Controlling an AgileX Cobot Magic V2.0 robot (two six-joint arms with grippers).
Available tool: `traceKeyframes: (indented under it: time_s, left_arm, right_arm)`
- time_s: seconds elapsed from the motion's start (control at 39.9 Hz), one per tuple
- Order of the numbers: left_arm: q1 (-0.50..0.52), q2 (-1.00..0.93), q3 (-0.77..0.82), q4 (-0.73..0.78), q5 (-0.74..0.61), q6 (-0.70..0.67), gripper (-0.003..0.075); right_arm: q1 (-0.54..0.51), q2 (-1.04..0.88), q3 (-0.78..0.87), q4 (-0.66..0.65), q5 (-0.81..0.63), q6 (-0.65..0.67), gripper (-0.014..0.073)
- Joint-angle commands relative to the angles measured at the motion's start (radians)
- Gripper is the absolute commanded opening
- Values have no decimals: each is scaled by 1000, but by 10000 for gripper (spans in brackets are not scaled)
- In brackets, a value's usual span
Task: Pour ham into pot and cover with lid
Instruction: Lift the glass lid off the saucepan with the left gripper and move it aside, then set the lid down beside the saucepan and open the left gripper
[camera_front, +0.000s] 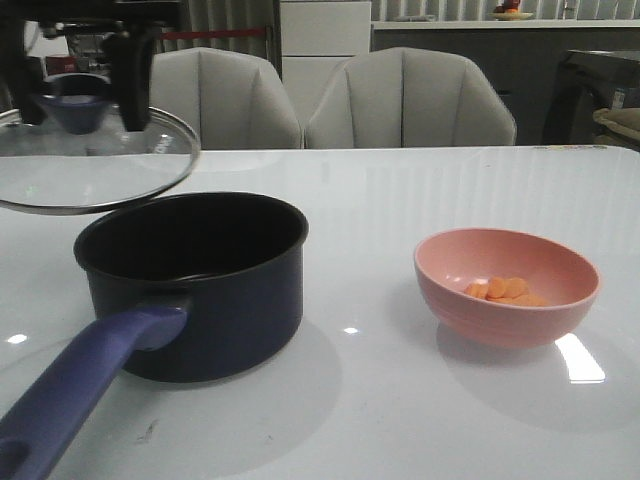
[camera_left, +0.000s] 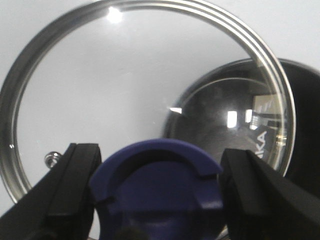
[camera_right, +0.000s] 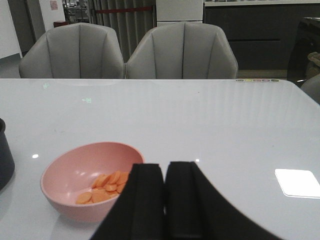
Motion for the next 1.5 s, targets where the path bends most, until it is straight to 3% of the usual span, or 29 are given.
traceKeyframes:
  time_s: [0.0, 0.15, 0.48, 0.6, 0.9, 1.03, 1.25, 1.48]
  left_arm:
    - [70, -116, 56, -1, -73, 13, 120]
    - [186, -187, 211, -23, -154, 39, 120]
    - [423, -216, 473, -257, -304, 292, 121]
    - [497, -186, 519, -335, -328, 391, 122]
    - [558, -86, 527, -324, -351, 393, 138]
    - [558, -39, 527, -324, -357, 393, 236]
    - [558, -11, 520, -323, -352, 416, 496]
    - [546, -43, 422, -327, -251, 521, 502]
  right_arm:
    - [0, -11, 6, -4, -76, -3, 142]
    - [0, -11, 6, -4, -76, -3, 142]
    - [0, -11, 6, -4, -76, -3, 142]
    - [0, -11, 6, -4, -76, -3, 142]
    - [0, -11, 6, -4, -76, -3, 142]
    - [0, -11, 6, -4, -76, -3, 142]
    - [0, -11, 6, -4, -76, -3, 142]
    - [0, -11, 6, -4, -76, -3, 142]
